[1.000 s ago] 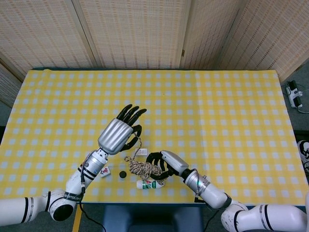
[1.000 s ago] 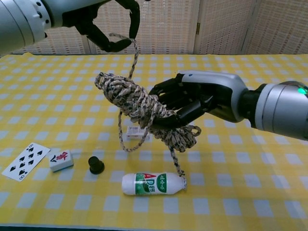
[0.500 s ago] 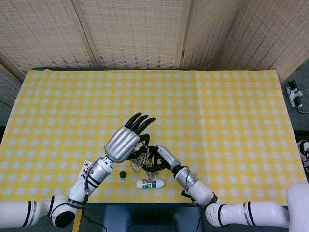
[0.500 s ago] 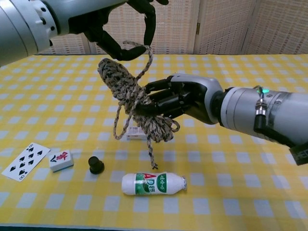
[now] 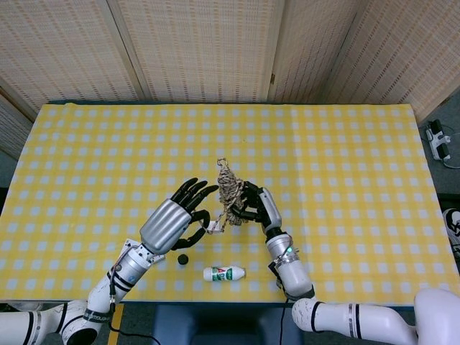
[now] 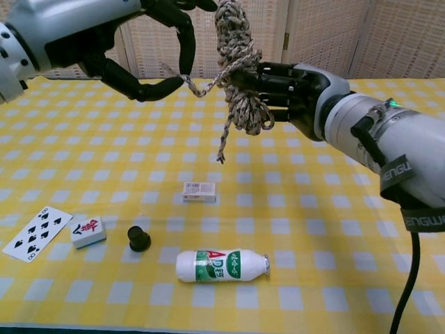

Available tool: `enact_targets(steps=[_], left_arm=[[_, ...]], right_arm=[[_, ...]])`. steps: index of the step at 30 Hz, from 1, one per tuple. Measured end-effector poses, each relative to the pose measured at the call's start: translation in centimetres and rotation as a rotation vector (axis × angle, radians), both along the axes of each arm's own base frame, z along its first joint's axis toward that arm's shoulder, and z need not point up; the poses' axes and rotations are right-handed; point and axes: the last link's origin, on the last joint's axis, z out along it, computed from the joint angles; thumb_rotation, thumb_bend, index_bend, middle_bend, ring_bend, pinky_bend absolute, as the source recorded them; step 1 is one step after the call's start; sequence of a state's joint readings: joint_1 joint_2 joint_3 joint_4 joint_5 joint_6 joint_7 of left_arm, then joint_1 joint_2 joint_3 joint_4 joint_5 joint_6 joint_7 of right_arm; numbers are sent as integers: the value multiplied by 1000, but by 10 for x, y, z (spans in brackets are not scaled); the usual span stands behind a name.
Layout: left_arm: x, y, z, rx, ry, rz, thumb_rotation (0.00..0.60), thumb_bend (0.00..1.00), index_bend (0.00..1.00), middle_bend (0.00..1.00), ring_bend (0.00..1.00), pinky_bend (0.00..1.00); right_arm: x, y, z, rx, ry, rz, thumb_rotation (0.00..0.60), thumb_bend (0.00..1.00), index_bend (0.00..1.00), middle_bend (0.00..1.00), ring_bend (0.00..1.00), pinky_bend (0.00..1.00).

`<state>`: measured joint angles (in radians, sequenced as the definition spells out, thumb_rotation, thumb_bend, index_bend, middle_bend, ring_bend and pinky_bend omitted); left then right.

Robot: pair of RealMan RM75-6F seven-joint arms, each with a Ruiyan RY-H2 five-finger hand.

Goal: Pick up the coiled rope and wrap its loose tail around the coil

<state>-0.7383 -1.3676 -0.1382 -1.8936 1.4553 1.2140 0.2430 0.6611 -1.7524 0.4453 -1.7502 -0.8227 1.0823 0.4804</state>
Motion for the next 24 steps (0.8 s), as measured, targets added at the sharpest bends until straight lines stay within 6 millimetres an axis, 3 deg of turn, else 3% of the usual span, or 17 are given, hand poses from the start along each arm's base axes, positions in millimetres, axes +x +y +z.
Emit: enact_targets(steps=[15, 24], left_arm=[[-46, 24, -1, 11, 24, 157, 600, 497, 633, 113, 42, 0], [-56, 32, 0, 16, 14, 181, 600, 497, 632, 113, 47, 0]], right_arm=[[-22, -2, 46, -151, -159, 95, 600, 691, 815, 694, 783, 685], [-27, 3, 48, -134, -101, 134, 600, 691, 815, 694, 783, 685]])
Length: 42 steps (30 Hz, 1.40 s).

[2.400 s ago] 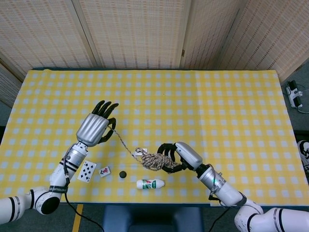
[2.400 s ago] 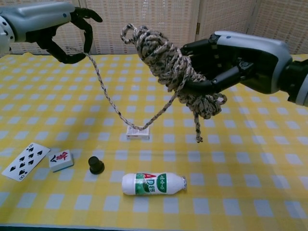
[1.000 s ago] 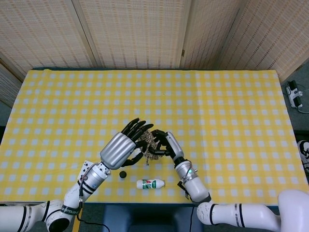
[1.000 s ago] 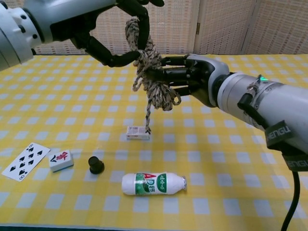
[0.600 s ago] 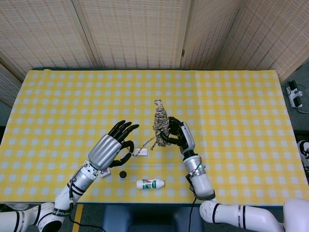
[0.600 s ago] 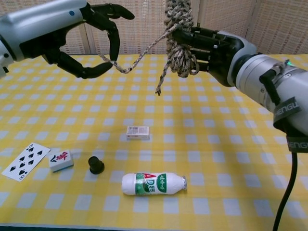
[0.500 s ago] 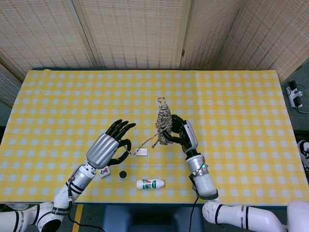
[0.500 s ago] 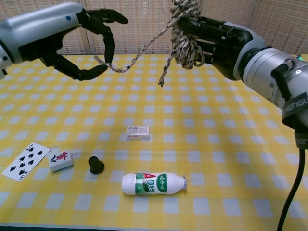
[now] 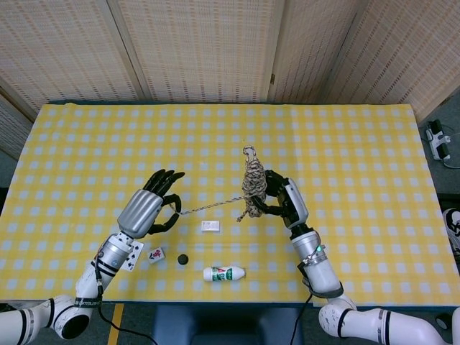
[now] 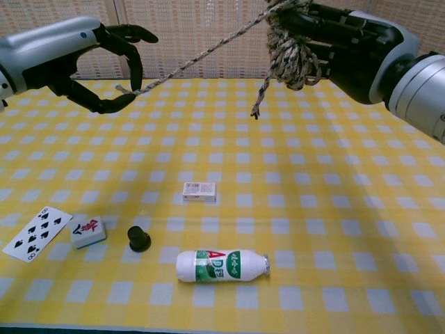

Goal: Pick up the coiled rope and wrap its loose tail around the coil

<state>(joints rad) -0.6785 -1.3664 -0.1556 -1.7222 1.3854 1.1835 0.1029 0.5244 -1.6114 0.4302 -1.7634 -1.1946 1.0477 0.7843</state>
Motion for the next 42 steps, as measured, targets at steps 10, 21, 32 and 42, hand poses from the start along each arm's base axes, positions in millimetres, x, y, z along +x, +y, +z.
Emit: enact_targets(steps=[10, 21, 32, 42], left_arm=[[-11, 3, -3, 8, 83, 26, 600, 419, 392, 67, 8, 0], [-60, 4, 16, 156, 239, 146, 600, 378, 292, 42, 10, 0], [-123, -26, 59, 336, 270, 280, 600, 378, 297, 47, 26, 0], [-164, -64, 82, 422, 310, 354, 600, 377, 311, 57, 31, 0]], right_arm=[[-2, 2, 3, -17, 105, 23, 600, 691, 815, 693, 783, 685], [-16, -6, 14, -58, 368, 19, 600, 691, 815, 694, 782, 685], [-29, -2, 32, 17, 516, 38, 600, 692, 815, 694, 780, 685], [-35, 2, 44, 55, 530, 36, 600, 693, 815, 694, 782, 685]])
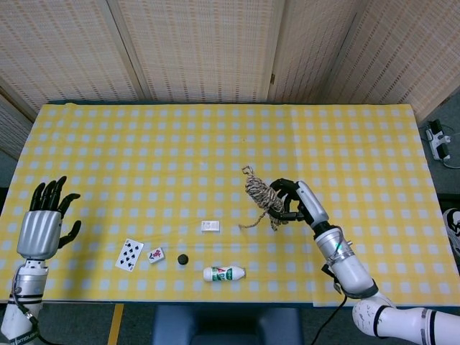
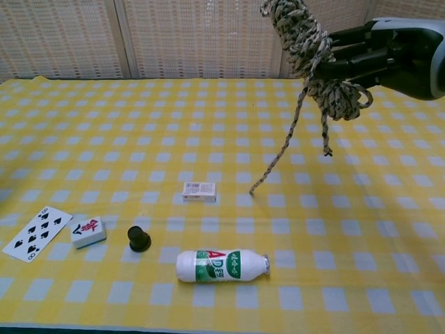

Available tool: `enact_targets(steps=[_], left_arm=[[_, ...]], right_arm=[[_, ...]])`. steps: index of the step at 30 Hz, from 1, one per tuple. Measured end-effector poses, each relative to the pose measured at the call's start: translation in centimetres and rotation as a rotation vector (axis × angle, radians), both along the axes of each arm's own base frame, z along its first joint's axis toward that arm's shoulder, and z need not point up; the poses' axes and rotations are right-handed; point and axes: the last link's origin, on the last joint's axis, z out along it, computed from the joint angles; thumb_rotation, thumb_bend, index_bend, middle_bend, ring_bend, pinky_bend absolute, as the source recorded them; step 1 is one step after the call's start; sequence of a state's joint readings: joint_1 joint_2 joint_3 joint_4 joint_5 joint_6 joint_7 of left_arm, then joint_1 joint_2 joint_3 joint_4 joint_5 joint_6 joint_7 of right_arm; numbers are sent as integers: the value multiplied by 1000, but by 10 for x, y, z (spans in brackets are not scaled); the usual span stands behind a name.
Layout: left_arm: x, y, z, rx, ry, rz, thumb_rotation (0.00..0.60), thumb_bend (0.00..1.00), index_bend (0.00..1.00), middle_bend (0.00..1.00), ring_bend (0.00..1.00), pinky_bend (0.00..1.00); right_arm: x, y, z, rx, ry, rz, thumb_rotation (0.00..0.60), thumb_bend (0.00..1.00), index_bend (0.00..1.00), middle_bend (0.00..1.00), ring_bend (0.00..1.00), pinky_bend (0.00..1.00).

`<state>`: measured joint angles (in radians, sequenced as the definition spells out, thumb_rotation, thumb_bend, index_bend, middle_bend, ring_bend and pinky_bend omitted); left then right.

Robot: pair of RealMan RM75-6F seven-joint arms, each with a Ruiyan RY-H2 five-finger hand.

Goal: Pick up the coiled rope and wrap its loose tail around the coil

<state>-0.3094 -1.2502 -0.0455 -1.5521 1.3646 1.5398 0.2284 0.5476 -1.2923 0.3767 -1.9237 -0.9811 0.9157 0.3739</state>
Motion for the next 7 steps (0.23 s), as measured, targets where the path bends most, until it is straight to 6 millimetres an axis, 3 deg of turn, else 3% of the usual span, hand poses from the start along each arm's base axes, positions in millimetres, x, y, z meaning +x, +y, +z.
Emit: enact_targets(steps=[7], left_arm=[[-29, -45, 18, 58, 7, 68, 600, 376, 320, 61, 34, 0]], right_arm=[[-2, 3, 1, 12, -4, 2, 600, 693, 815, 694, 782, 685]])
